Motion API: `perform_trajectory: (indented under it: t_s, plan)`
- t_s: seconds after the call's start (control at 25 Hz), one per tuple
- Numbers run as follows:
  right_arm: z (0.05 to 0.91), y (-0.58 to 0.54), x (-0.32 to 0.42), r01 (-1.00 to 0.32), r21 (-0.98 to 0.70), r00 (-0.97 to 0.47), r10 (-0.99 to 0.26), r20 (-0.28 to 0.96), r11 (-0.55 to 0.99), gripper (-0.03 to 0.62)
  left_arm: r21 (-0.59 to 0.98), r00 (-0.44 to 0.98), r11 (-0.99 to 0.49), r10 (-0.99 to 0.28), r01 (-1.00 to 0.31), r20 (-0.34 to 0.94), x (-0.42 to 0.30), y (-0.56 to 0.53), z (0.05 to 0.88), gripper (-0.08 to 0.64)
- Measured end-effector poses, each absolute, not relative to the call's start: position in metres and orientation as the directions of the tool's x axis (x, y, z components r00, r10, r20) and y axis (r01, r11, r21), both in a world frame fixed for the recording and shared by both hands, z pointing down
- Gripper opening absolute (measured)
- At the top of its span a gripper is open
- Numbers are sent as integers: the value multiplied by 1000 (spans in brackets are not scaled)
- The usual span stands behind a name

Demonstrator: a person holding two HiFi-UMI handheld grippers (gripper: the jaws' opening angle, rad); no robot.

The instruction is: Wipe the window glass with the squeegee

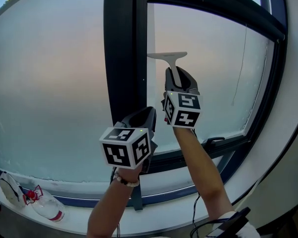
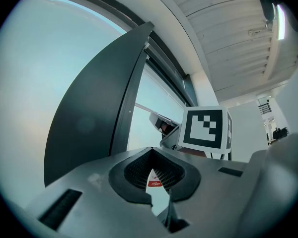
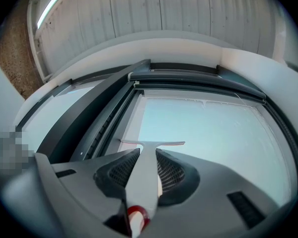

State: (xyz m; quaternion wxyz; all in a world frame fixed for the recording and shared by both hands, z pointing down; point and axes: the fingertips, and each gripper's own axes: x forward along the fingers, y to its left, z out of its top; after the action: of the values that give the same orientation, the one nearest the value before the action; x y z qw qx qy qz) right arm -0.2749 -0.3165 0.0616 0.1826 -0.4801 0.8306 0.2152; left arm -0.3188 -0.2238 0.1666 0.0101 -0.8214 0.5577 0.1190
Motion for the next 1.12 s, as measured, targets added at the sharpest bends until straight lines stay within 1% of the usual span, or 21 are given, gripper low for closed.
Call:
perform_trajectory:
  t_s: [0.44, 0.68, 1.12]
  plan:
    - [109, -315, -274, -877, 176, -474, -748, -465, 447, 91, 158, 361, -385, -919, -909, -161, -320, -224, 204, 0]
    - [147, -316, -274, -880, 176, -472, -768, -432, 441, 91, 141, 341, -359, -930, -923, -134, -321, -224, 230, 0]
    - [215, -317, -269, -879, 176, -476, -807, -350, 443, 91, 193, 342, -353, -936, -916, -90, -322, -225, 278, 0]
